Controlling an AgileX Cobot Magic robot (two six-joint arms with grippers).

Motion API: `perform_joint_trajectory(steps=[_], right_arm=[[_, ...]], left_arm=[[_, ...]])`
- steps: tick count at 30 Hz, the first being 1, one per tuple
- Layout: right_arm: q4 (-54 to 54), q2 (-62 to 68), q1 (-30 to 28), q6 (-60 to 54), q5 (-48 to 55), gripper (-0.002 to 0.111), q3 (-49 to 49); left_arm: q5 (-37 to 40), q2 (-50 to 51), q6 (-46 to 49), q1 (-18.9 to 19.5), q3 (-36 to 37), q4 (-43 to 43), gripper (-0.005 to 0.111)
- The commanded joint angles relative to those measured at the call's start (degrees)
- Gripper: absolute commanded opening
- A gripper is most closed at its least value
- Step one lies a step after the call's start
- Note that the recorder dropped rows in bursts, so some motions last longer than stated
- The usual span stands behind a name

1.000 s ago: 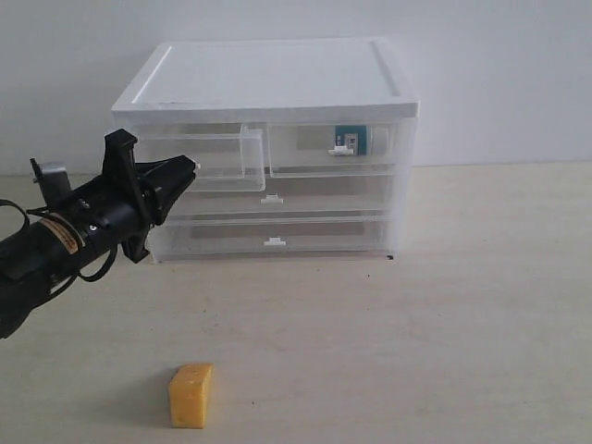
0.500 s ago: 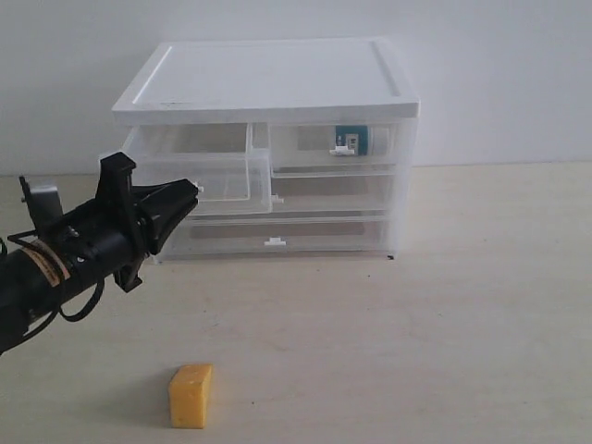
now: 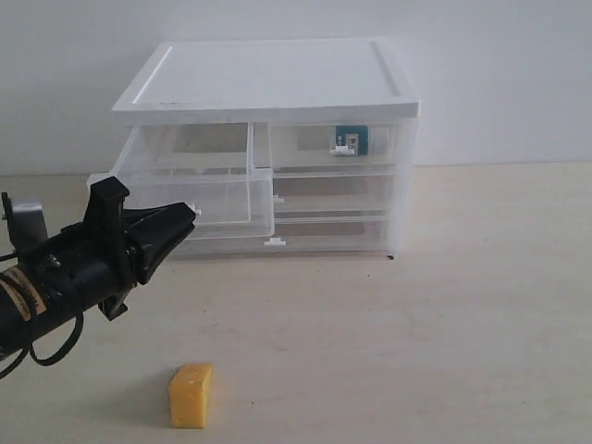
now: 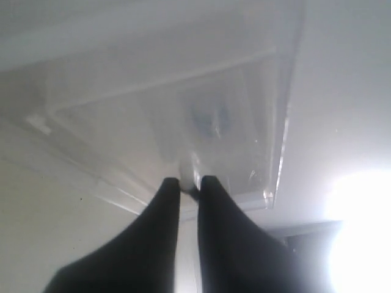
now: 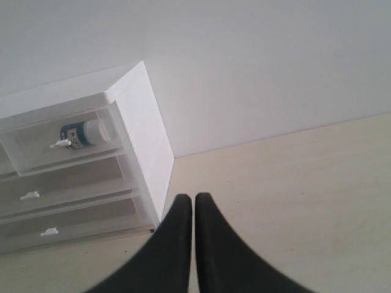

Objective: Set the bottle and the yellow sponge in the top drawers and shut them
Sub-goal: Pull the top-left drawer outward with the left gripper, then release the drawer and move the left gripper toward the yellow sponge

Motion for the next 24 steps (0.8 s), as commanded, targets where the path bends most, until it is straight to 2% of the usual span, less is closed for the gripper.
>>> perform_joint_trajectory(steps=[1, 7, 9, 11, 16, 17, 19, 20, 24], right_arm=[[-0.1, -0.2, -0.3, -0.2, 0.0, 0.0, 0.3], [-0.1, -0.2, -0.3, -0.2, 0.1, 0.0, 0.3], [-0.1, -0.2, -0.3, -0.2, 0.1, 0.0, 0.3], [-0.1, -0.2, -0.3, -0.2, 0.1, 0.0, 0.3], [-0.1, -0.2, -0.3, -0.2, 0.2, 0.0, 0.3], [-0.1, -0.2, -0.3, -0.2, 0.2, 0.0, 0.3], [-0.1, -0.2, -0.3, -0.2, 0.2, 0.0, 0.3], [-0.1, -0.2, -0.3, -0.2, 0.2, 0.0, 0.3], [-0.1, -0.2, -0.3, -0.1, 0.2, 0.0, 0.3]], left_arm=[[-2.2, -1.3, 1.7, -1.1, 2.5, 4.7, 0.004], [-2.2, -1.3, 1.3, -1.1, 3.3, 6.8, 0.004], [-2.2, -1.3, 1.3, -1.1, 3.3, 7.6, 0.008], [-2.2, -1.3, 1.3, -1.1, 3.3, 8.3, 0.02], [-2.2, -1.3, 1.3, -1.1, 3.3, 11.8, 0.065], [-2.2, -1.3, 1.0, -1.1, 3.3, 13.3, 0.071], [-2.2, -1.3, 0.1, -1.1, 3.3, 16.6, 0.071], [-2.2, -1.3, -0.5, -1.1, 3.3, 18.5, 0.068], [-2.2, -2.1, -1.3, -1.1, 3.3, 25.9, 0.037]])
